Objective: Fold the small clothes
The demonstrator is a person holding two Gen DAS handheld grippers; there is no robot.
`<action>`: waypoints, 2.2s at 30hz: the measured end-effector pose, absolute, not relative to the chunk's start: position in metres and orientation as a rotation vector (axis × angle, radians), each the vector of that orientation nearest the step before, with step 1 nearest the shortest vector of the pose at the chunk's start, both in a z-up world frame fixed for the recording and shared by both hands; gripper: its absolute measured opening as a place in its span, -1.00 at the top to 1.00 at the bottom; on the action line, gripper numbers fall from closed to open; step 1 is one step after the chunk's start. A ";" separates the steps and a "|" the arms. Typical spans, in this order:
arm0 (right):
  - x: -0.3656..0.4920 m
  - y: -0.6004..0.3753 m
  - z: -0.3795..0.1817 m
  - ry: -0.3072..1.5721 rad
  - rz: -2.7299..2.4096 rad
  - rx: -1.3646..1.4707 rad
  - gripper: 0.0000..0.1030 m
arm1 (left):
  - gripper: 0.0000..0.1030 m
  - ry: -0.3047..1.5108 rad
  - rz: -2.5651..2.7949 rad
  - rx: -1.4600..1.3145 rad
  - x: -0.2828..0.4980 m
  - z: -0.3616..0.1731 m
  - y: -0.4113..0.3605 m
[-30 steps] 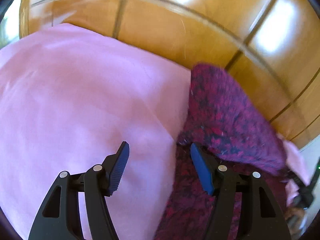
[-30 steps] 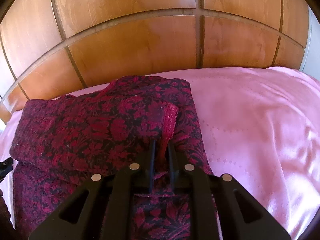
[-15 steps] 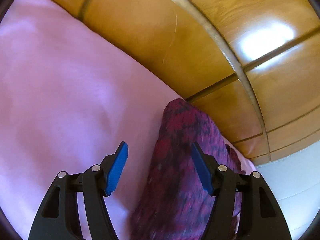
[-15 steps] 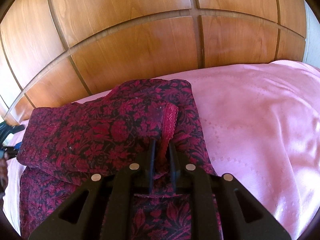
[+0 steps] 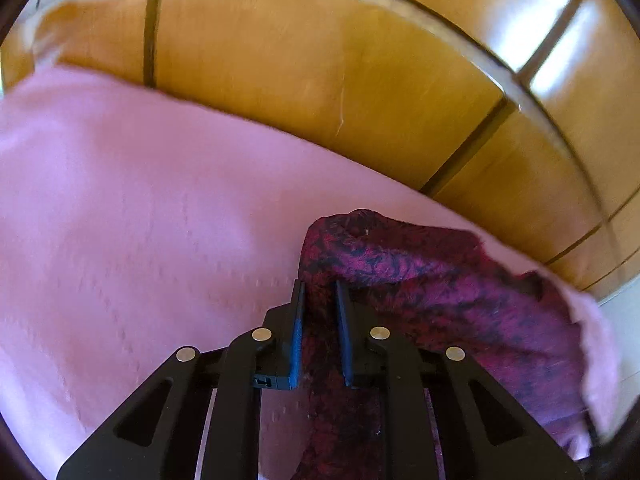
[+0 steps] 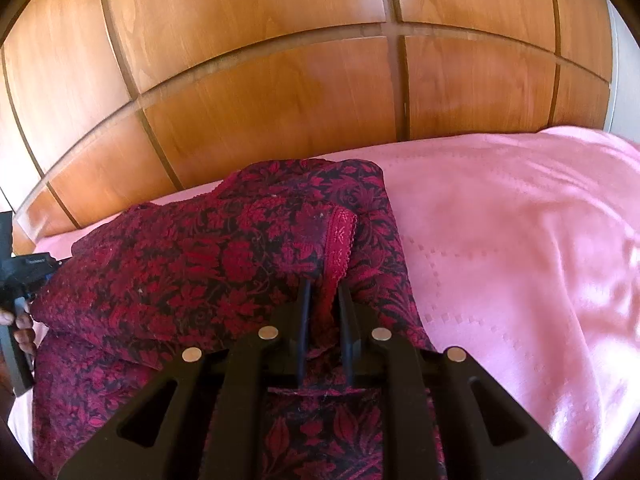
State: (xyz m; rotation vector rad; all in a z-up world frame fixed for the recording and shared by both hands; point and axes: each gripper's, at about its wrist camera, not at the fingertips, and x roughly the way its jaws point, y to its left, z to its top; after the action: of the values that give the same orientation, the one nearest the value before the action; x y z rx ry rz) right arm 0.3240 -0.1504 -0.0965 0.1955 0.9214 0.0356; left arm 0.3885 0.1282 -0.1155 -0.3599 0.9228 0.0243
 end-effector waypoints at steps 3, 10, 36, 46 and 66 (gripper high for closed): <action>0.325 -0.150 -0.096 0.924 0.033 0.190 0.75 | 0.65 0.930 0.071 -0.272 0.389 -0.111 0.119; 0.327 -0.154 -0.090 0.945 0.027 0.211 0.60 | 0.19 0.809 0.135 -0.221 0.335 -0.067 0.113; 0.348 -0.083 -0.098 0.931 0.096 -0.010 -0.37 | 0.14 0.798 0.045 -0.045 0.273 -0.093 0.037; 0.339 -0.082 -0.087 0.913 0.079 -0.025 -0.47 | -0.07 0.759 0.027 -0.041 0.208 -0.070 0.028; 0.245 -0.162 -0.068 1.082 0.074 0.013 -0.73 | -0.07 0.839 -0.054 -0.060 0.133 -0.092 0.047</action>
State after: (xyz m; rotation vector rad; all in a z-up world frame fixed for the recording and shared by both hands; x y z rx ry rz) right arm 0.2453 -0.1621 -0.0679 0.0126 1.0817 0.0743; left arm 0.1329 0.0472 -0.0919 -0.0599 0.8386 -0.0538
